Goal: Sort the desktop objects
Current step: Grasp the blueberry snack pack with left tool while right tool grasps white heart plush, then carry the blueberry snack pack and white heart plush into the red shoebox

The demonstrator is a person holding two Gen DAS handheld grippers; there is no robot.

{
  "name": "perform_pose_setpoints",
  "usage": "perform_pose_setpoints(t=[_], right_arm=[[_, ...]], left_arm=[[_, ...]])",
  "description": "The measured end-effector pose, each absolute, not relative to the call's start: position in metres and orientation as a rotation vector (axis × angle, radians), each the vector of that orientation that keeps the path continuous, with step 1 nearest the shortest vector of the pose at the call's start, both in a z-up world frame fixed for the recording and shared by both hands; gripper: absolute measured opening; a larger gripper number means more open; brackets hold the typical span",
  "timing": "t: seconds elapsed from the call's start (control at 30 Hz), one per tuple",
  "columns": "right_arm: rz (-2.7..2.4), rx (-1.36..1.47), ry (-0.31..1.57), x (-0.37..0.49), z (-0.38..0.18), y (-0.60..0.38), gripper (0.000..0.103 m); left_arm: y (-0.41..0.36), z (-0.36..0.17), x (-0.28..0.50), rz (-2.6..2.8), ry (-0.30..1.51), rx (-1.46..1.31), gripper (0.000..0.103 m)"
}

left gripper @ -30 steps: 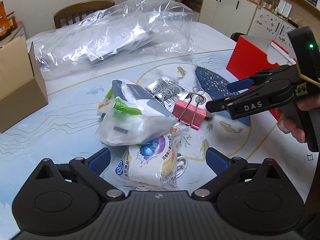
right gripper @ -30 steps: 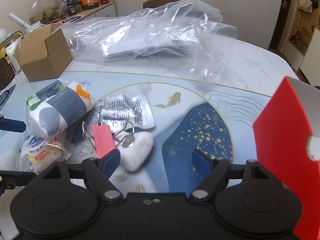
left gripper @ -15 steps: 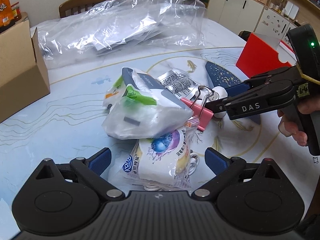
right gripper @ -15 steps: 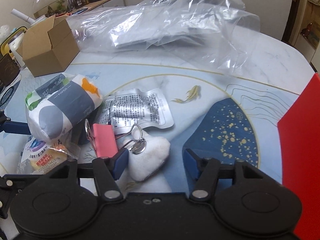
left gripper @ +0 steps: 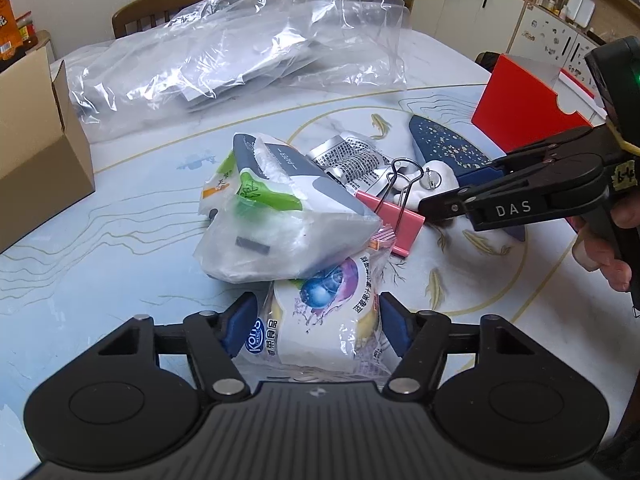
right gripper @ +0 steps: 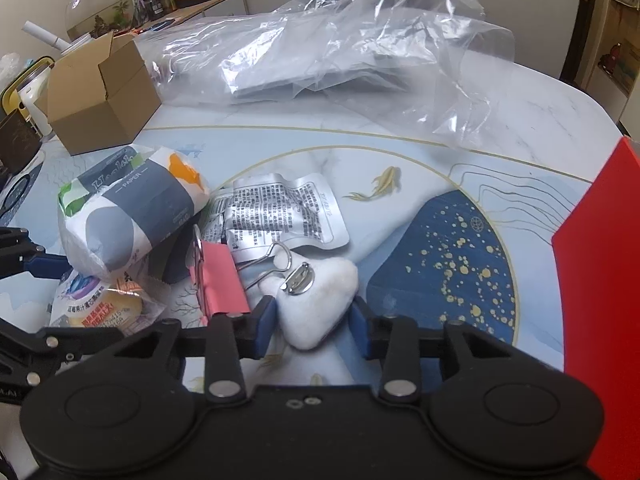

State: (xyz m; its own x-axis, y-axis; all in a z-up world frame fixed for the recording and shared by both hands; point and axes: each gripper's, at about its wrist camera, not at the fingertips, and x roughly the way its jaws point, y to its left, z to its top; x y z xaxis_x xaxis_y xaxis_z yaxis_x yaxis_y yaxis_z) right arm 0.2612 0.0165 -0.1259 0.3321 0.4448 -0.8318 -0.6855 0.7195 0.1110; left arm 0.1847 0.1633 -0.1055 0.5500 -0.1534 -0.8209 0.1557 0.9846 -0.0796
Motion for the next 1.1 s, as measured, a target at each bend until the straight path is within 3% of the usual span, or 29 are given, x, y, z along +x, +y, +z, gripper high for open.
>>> perform_pose_setpoints(t=[0.1, 0.23, 1.1], right_arm=[[0.735, -0.271, 0.980, 0.261, -0.124, 0.012, 0.035], [0.716, -0.262, 0.980, 0.259, -0.122, 0.003, 0.035], [0.723, -0.170, 0.950, 0.199, -0.068, -0.082, 0.035]], left_arm=[[0.161, -0.104, 0.184, -0.188, 0.970, 0.015, 0.056], [0.160, -0.102, 0.181, -0.192, 0.979, 0.009, 0.053], [0.108, -0.066, 0.139, -0.290, 0.960, -0.013, 0.052]])
